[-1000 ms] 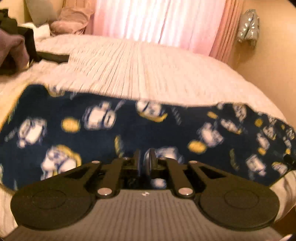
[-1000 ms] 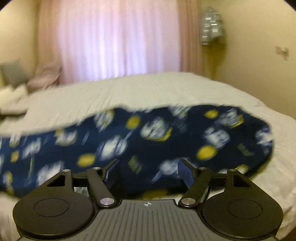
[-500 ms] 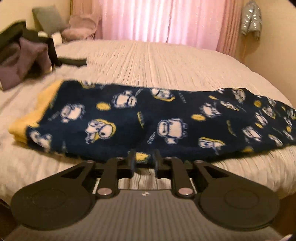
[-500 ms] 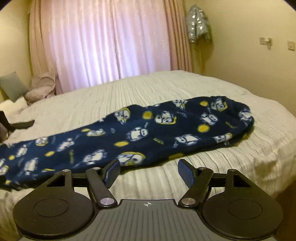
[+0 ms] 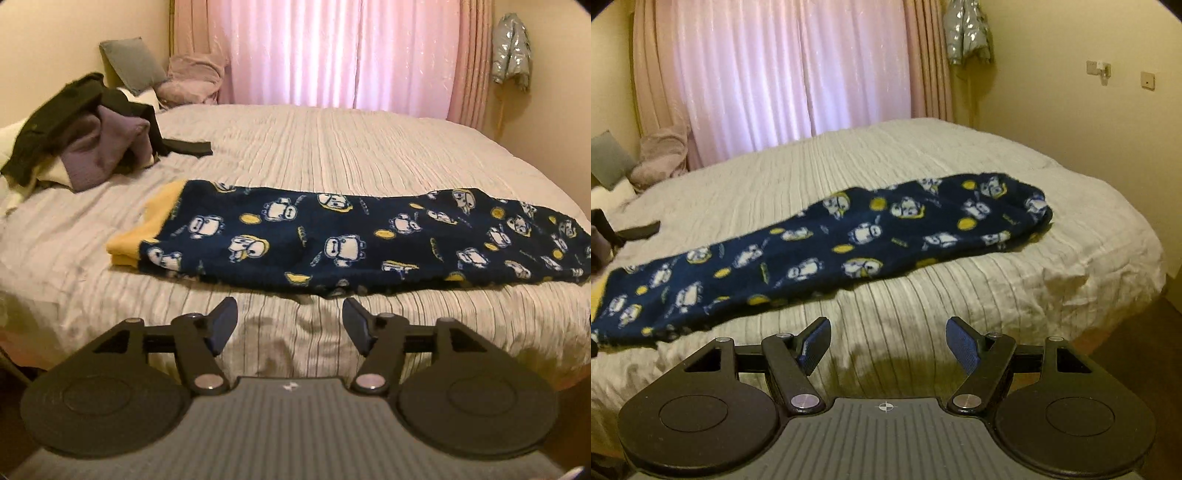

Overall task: Fold clothes
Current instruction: 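Raise both grippers above the bed over the folded pants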

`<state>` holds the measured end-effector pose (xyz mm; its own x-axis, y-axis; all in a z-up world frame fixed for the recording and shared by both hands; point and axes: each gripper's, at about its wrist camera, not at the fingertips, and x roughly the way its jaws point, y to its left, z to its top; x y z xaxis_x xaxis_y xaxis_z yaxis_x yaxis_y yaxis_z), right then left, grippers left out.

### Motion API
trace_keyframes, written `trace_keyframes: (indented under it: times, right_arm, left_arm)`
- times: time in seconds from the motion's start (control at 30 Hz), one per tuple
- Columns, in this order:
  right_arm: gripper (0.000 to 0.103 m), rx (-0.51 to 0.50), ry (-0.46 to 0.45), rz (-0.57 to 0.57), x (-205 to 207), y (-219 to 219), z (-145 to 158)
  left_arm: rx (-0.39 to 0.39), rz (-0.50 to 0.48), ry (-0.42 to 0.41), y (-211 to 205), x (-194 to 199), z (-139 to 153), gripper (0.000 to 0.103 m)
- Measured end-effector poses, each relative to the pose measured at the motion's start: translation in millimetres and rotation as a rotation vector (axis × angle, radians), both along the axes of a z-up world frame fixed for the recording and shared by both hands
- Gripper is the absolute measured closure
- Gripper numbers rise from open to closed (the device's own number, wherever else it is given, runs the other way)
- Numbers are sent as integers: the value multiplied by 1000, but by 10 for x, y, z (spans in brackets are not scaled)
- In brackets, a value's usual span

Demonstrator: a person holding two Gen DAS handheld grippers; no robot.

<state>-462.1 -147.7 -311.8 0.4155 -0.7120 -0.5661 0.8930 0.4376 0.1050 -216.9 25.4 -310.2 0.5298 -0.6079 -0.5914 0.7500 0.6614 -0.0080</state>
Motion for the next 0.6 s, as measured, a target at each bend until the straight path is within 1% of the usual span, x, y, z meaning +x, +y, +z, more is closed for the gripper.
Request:
trace_keyframes:
  times: [0.17, 0.37, 0.6]
  right_arm:
    - [30, -25, -4, -9, -107, 120, 81]
    - [30, -32, -9, -41, -271, 180, 127]
    - [30, -45, -15, -42, -378, 262, 182]
  left_arm:
    - [1, -26, -11, 98, -149, 22, 44]
    - [-10, -57, -29, 131, -299, 80, 43]
    - [-20, -84, -45, 173, -425, 127, 42]
